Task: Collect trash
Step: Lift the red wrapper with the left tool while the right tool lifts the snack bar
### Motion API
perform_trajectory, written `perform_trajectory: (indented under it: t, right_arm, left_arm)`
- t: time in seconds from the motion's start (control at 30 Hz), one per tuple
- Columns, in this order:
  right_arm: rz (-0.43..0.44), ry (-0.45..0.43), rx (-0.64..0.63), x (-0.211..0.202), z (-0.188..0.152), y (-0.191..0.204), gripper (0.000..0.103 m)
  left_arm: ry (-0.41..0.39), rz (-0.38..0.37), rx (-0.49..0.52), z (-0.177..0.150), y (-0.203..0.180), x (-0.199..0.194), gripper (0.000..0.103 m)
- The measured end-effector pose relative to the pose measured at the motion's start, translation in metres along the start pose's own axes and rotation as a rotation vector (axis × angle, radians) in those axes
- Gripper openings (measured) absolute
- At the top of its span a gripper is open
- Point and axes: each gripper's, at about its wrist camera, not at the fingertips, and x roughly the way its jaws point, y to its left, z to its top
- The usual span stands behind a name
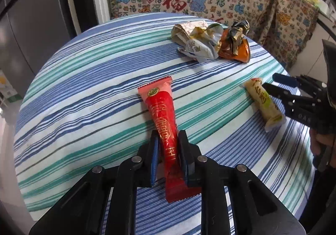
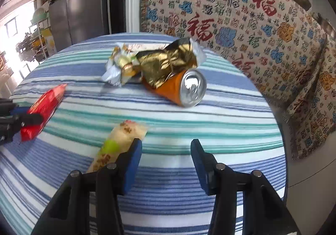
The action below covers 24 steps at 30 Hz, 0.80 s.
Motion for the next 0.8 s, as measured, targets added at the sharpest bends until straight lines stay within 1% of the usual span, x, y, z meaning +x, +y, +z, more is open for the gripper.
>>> perform_trajectory:
  t: [0.03,0.07,0.1,0.13,0.2,0.23,0.27,0.33,0.37,0.43,0.47,0.5,0.57,0.6,0.63,0.67,0.7,0.8]
  right_arm:
    - [-0.019,-0.003,0.019,-0.004,0.001,-0.001,0.049]
    - [-0.024,0.011,0.045,-0.006,0.001,-0.003,0.049]
    - [-0.01,0.025,0.082,-0.009,0.001,-0.004,0.049]
    - [0.045,0.034,0.135,-0.014,-0.001,-0.006,0.05]
    - [0.169,0.043,0.224,-0.018,-0.003,-0.002,0.054]
    - [0.185,0.04,0.236,-0.019,-0.003,0.004,0.059]
    - [0.176,0.038,0.223,-0.018,-0.005,0.015,0.061]
    - [0.122,0.061,0.164,-0.008,-0.007,0.031,0.061]
    - [0.094,0.082,0.156,-0.001,-0.01,0.034,0.061]
    - [0.086,0.124,0.174,0.009,-0.019,0.028,0.06]
    - [0.076,0.094,0.153,0.006,-0.022,0.027,0.059]
    - [0.069,0.112,0.134,0.008,-0.024,0.026,0.059]
    - [0.083,0.095,0.132,0.005,-0.03,0.021,0.052]
    - [0.076,0.089,0.115,0.004,-0.031,0.02,0.051]
    - [0.071,0.082,0.097,0.005,-0.033,0.02,0.051]
    - [0.068,0.073,0.085,0.004,-0.034,0.021,0.051]
    - [0.066,0.066,0.077,0.001,-0.034,0.022,0.052]
    - [0.071,0.072,0.077,0.003,-0.03,0.02,0.053]
  left_arm:
    - [-0.004,-0.007,-0.017,0.001,0.002,0.001,0.023]
    - [-0.007,-0.012,-0.03,0.001,0.004,0.002,0.029]
    - [-0.009,-0.014,-0.033,0.0,0.005,0.003,0.037]
    - [-0.012,-0.006,-0.031,0.0,0.005,0.005,0.04]
    - [-0.019,0.008,-0.03,0.0,0.004,0.009,0.046]
    - [-0.018,0.009,-0.032,0.001,0.003,0.011,0.047]
    - [-0.021,0.008,-0.034,0.002,0.002,0.011,0.049]
    - [-0.026,0.017,-0.037,0.002,0.001,0.013,0.049]
    - [-0.028,0.024,-0.035,0.002,0.001,0.013,0.049]
    - [-0.03,0.026,-0.034,0.003,0.001,0.014,0.052]
    - [-0.032,0.025,-0.032,0.003,0.0,0.015,0.057]
    - [-0.035,0.031,-0.022,0.003,-0.001,0.016,0.062]
    - [-0.042,0.07,0.017,0.001,-0.007,0.019,0.068]
    - [-0.049,0.093,0.031,0.0,-0.009,0.02,0.077]
    - [-0.042,0.103,0.012,0.0,-0.007,0.021,0.082]
    - [-0.033,0.101,-0.016,0.001,-0.001,0.023,0.091]
    - [-0.029,0.105,-0.031,0.002,0.003,0.024,0.095]
    - [-0.023,0.119,-0.033,0.001,0.004,0.025,0.097]
